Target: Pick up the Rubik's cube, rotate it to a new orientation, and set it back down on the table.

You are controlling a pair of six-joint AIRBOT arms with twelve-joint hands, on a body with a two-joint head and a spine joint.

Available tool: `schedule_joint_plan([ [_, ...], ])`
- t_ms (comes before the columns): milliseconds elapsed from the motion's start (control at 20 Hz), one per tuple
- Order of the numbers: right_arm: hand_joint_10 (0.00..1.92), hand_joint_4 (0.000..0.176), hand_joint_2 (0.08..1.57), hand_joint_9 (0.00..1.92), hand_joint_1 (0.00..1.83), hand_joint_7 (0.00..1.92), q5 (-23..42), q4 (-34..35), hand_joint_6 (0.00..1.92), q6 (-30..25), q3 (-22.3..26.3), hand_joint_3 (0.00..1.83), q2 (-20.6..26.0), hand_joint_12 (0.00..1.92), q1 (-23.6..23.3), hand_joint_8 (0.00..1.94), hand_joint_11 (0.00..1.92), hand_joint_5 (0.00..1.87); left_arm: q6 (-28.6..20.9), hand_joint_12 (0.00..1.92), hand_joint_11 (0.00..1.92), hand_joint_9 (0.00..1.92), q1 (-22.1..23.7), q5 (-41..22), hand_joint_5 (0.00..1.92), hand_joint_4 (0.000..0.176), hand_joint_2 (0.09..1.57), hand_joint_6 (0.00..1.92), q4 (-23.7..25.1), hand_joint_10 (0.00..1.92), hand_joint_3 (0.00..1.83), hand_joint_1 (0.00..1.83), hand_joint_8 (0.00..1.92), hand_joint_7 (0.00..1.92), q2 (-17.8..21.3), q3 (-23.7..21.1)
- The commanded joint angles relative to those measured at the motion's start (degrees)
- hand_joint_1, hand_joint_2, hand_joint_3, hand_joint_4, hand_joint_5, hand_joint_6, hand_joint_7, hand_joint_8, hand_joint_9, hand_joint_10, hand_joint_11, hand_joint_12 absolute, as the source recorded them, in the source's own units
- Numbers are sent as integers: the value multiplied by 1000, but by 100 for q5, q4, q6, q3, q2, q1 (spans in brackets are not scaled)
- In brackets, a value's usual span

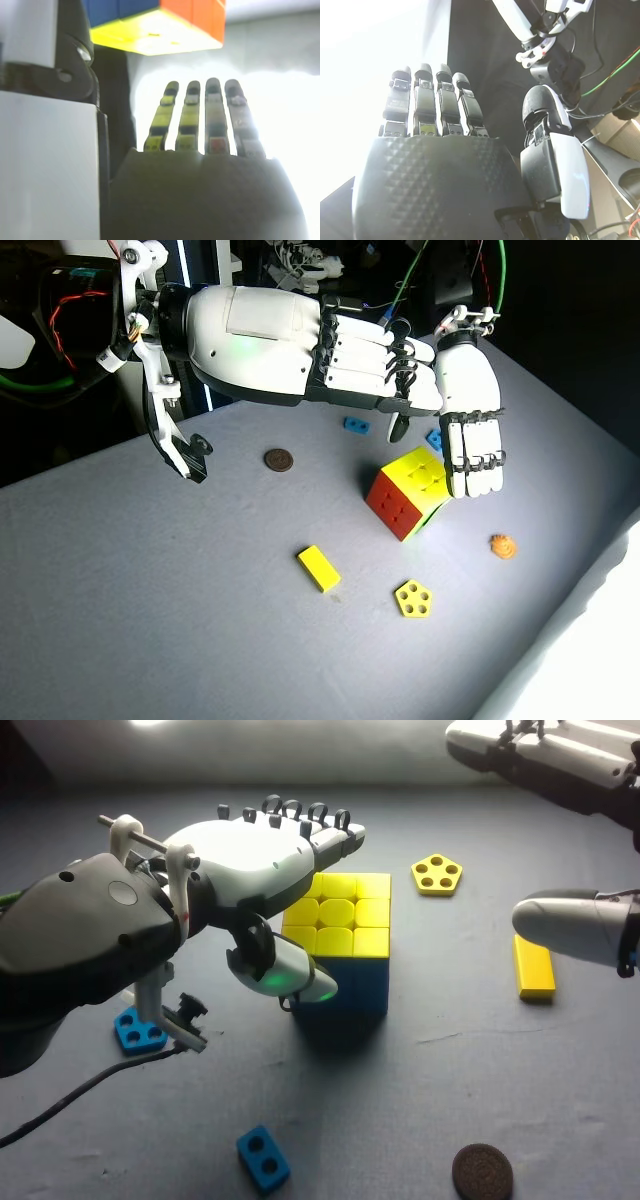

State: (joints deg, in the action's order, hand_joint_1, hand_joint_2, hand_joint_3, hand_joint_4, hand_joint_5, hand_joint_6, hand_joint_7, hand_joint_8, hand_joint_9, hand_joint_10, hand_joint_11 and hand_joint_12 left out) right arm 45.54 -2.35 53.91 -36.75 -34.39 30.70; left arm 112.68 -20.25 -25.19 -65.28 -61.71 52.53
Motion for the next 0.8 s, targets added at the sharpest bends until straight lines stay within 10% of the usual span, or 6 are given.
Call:
schedule_joint_plan([
  [0,1,0,1291,51,61,58,708,57,0,-2,18,3,21,0,-29,0,0,2,68,0,0,0,28,-371,0,0,1011,0,114,0,9,869,0,0,-9,41],
  [750,3,0,1292,39,60,57,639,57,3,-1,35,0,9,0,-23,4,0,9,340,0,0,0,-166,-444,0,0,971,0,-157,0,0,921,0,0,-471,483],
])
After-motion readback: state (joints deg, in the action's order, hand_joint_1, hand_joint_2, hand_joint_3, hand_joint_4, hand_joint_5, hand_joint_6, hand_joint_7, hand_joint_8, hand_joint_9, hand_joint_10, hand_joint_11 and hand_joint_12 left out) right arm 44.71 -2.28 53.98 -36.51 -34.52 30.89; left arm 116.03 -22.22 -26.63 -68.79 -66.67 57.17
